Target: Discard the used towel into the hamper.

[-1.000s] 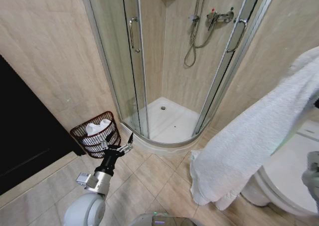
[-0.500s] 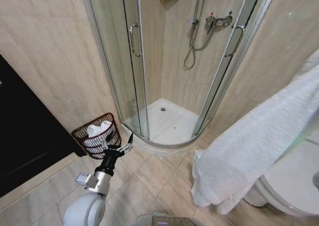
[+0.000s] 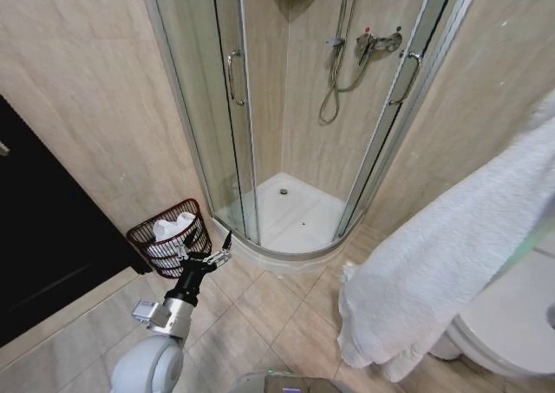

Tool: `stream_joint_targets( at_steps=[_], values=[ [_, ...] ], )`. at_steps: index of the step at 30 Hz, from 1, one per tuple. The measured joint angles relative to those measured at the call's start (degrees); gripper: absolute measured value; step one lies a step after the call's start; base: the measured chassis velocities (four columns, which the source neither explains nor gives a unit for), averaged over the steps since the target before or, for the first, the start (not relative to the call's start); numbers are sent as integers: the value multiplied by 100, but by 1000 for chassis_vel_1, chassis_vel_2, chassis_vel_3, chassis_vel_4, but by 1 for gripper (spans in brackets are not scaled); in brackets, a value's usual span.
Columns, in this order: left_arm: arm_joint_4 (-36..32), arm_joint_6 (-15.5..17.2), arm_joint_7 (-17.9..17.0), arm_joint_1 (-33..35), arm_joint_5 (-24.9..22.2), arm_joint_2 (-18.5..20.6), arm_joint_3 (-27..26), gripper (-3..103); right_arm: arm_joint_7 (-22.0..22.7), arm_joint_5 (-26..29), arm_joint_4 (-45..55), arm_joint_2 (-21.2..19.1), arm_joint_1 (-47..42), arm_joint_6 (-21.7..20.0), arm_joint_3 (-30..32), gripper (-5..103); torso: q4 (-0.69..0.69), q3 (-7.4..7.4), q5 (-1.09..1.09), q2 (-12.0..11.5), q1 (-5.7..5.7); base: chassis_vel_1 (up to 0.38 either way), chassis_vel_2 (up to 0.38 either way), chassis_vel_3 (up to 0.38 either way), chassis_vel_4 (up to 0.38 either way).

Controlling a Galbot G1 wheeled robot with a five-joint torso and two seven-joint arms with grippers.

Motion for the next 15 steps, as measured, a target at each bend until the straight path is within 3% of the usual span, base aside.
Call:
stream_joint_targets(
  at_steps=[10,15],
  values=[
    [0,0,0,0,0,0,0,100,10,93,0,-55,-34,19,108,2,-1,132,1,227,95,0,0,0,0],
    [0,0,0,0,0,0,0,100,38,135,1,-276,76,28,148,2,0,211,0,361,150,0,0,0,0]
  ],
)
